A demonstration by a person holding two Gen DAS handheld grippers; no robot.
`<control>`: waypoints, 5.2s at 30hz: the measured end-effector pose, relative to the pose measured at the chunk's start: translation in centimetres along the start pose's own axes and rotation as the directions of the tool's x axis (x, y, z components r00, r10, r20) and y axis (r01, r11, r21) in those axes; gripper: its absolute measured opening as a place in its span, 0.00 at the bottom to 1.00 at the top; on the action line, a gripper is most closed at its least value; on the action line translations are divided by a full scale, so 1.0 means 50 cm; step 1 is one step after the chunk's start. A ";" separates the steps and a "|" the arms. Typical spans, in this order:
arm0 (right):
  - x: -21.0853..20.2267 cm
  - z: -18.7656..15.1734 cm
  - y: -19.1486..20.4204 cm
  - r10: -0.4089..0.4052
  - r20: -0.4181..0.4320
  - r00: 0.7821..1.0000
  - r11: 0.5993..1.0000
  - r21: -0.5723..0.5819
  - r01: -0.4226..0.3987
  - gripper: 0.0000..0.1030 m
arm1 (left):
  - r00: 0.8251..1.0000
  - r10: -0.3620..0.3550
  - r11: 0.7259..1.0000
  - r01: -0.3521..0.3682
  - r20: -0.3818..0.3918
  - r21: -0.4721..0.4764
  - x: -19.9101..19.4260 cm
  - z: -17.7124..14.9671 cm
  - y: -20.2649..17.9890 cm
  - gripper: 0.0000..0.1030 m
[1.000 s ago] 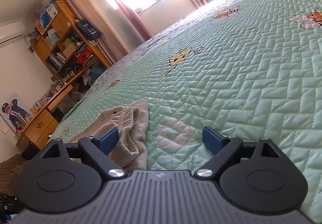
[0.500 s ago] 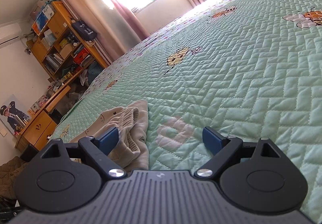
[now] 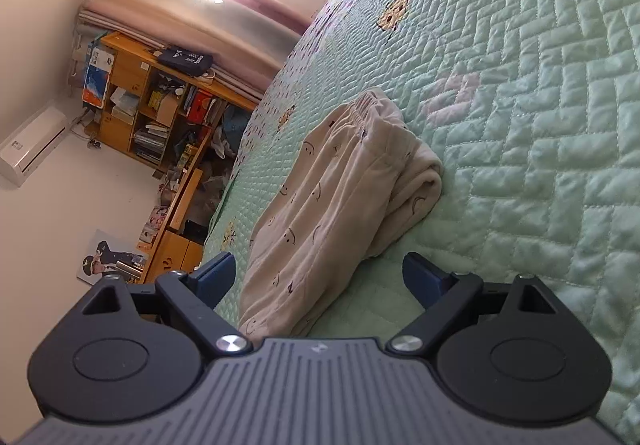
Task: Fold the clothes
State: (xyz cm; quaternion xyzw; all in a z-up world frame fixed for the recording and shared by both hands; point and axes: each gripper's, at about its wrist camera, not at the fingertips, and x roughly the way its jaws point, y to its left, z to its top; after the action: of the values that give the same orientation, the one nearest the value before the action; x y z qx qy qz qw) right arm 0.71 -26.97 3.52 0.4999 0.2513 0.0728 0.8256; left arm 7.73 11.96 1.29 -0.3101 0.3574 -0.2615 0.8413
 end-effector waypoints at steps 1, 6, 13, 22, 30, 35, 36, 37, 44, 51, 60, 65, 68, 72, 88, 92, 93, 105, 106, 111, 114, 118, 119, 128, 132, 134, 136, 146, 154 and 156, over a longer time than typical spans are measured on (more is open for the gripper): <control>0.005 0.007 -0.004 -0.003 0.012 1.000 1.000 0.029 0.002 0.89 | 1.000 -0.017 1.000 0.017 -0.004 -0.015 0.004 0.003 0.001 0.99; 0.019 0.042 -0.038 -0.007 0.109 0.994 0.979 0.204 -0.016 0.89 | 0.993 -0.111 0.991 0.107 -0.046 -0.085 0.043 0.012 0.005 0.99; 0.032 0.043 -0.035 -0.067 0.194 0.979 0.947 0.321 0.001 0.91 | 0.987 -0.147 0.986 0.141 -0.060 -0.093 0.076 0.011 -0.005 0.99; -0.031 0.055 0.007 -0.278 0.146 0.949 0.956 -0.055 0.289 0.91 | 0.987 -0.161 0.982 0.157 -0.027 -0.101 0.083 0.007 -0.006 0.99; 0.068 0.093 0.011 -0.151 -0.047 0.987 0.974 -0.180 0.140 0.94 | 0.993 -0.121 0.992 0.121 0.019 -0.027 0.063 -0.002 -0.020 0.98; 0.047 0.098 0.032 -0.152 -0.059 0.987 0.964 -0.229 0.134 0.92 | 0.991 -0.132 0.989 0.133 0.025 -0.065 0.053 0.005 0.001 0.98; 0.028 0.098 0.048 -0.180 -0.013 0.984 0.950 -0.262 0.170 0.92 | 0.993 -0.113 0.991 0.114 0.026 -0.063 0.052 0.008 -0.002 0.98; 0.010 0.096 0.065 -0.211 0.031 0.977 0.930 -0.301 0.211 0.92 | 0.996 -0.087 0.994 0.088 0.027 -0.058 0.050 0.010 -0.006 0.99; -0.081 -0.001 0.173 -0.353 0.206 0.913 0.685 -0.607 0.402 0.92 | 0.961 0.219 0.950 -0.249 0.167 0.186 0.015 -0.025 -0.095 0.99; -0.102 -0.062 0.209 -0.400 0.196 0.895 0.612 -0.670 0.420 0.92 | 0.886 0.411 0.841 -0.459 0.215 0.287 -0.045 -0.091 -0.201 0.99; -0.116 -0.064 0.325 -0.365 0.173 0.915 0.614 -0.694 0.377 0.92 | 0.812 0.518 0.740 -0.583 0.269 0.335 -0.140 -0.048 -0.364 0.99; -0.130 -0.052 0.389 -0.378 0.204 0.903 0.551 -0.734 0.397 0.92 | 0.756 0.574 0.676 -0.654 0.315 0.339 -0.167 -0.019 -0.447 0.99; -0.140 -0.047 0.408 -0.384 0.214 0.898 0.543 -0.735 0.407 0.92 | 0.749 0.584 0.669 -0.663 0.313 0.337 -0.171 -0.020 -0.469 0.99; -0.150 -0.048 0.415 -0.388 0.216 0.896 0.536 -0.738 0.410 0.92 | 0.739 0.603 0.651 -0.673 0.299 0.350 -0.162 -0.034 -0.483 0.99; -0.133 -0.043 0.398 -0.415 0.222 0.883 0.531 -0.728 0.433 0.92 | 0.735 0.626 0.646 -0.676 0.260 0.354 -0.123 -0.026 -0.464 0.99; -0.127 -0.042 0.396 -0.421 0.220 0.880 0.526 -0.731 0.435 0.92 | 0.734 0.627 0.647 -0.677 0.261 0.350 -0.123 -0.019 -0.460 0.99; -0.125 -0.042 0.396 -0.423 0.219 0.879 0.525 -0.731 0.435 0.92 | 0.734 0.626 0.648 -0.677 0.262 0.348 -0.124 -0.017 -0.459 0.99; -0.126 -0.038 0.378 -0.439 0.223 0.871 0.518 -0.729 0.448 0.92 | 0.753 0.610 0.657 -0.655 0.248 0.373 -0.112 -0.030 -0.470 0.99; -0.127 -0.038 0.379 -0.438 0.225 0.870 0.516 -0.729 0.449 0.92 | 0.752 0.610 0.656 -0.655 0.247 0.374 -0.111 -0.031 -0.469 0.99; -0.122 -0.039 0.386 -0.433 0.226 0.873 0.508 -0.738 0.443 0.92 | 0.746 0.620 0.656 -0.663 0.242 0.361 -0.113 -0.032 -0.457 0.99; -0.109 -0.048 0.391 -0.432 0.222 0.874 0.494 -0.752 0.435 0.92 | 0.732 0.635 0.647 -0.678 0.245 0.348 -0.118 -0.028 -0.446 0.99; -0.093 -0.059 0.396 -0.431 0.209 0.878 0.488 -0.765 0.421 0.92 | 0.728 0.643 0.648 -0.683 0.240 0.337 -0.125 -0.024 -0.428 0.99; -0.091 -0.063 0.396 -0.432 0.208 0.877 0.486 -0.766 0.421 0.92 | 0.726 0.645 0.647 -0.685 0.239 0.336 -0.125 -0.023 -0.425 0.99; -0.087 -0.068 0.384 -0.449 0.208 0.869 0.483 -0.761 0.432 0.92 | 0.736 0.640 0.654 -0.673 0.221 0.346 -0.112 -0.027 -0.420 0.99; -0.090 -0.066 0.383 -0.449 0.213 0.868 0.482 -0.760 0.436 0.92 | 0.738 0.638 0.655 -0.670 0.219 0.349 -0.110 -0.030 -0.422 0.99; -0.091 -0.066 0.383 -0.448 0.214 0.868 0.484 -0.759 0.436 0.92 | 0.737 0.639 0.655 -0.671 0.219 0.349 -0.110 -0.029 -0.423 0.99; -0.092 -0.065 0.384 -0.446 0.215 0.869 0.484 -0.759 0.436 0.92 | 0.737 0.640 0.653 -0.672 0.220 0.349 -0.110 -0.029 -0.424 0.99; -0.094 -0.060 0.375 -0.440 0.211 0.873 0.493 -0.756 0.432 0.92 | 0.736 0.643 0.648 -0.670 0.212 0.361 -0.098 -0.035 -0.427 0.99; -0.095 -0.055 0.360 -0.442 0.202 0.874 0.508 -0.747 0.429 0.92 | 0.740 0.644 0.648 -0.663 0.196 0.374 -0.085 -0.044 -0.421 0.99; -0.093 -0.054 0.357 -0.444 0.200 0.873 0.509 -0.746 0.429 0.92 | 0.740 0.644 0.648 -0.662 0.193 0.375 -0.082 -0.045 -0.418 0.99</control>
State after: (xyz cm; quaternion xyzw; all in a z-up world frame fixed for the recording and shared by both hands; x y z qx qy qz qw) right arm -2.25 -17.84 19.49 0.0176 0.3199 -0.0326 0.9467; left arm -1.02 -0.11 16.66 0.0227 0.3622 -0.0048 0.9318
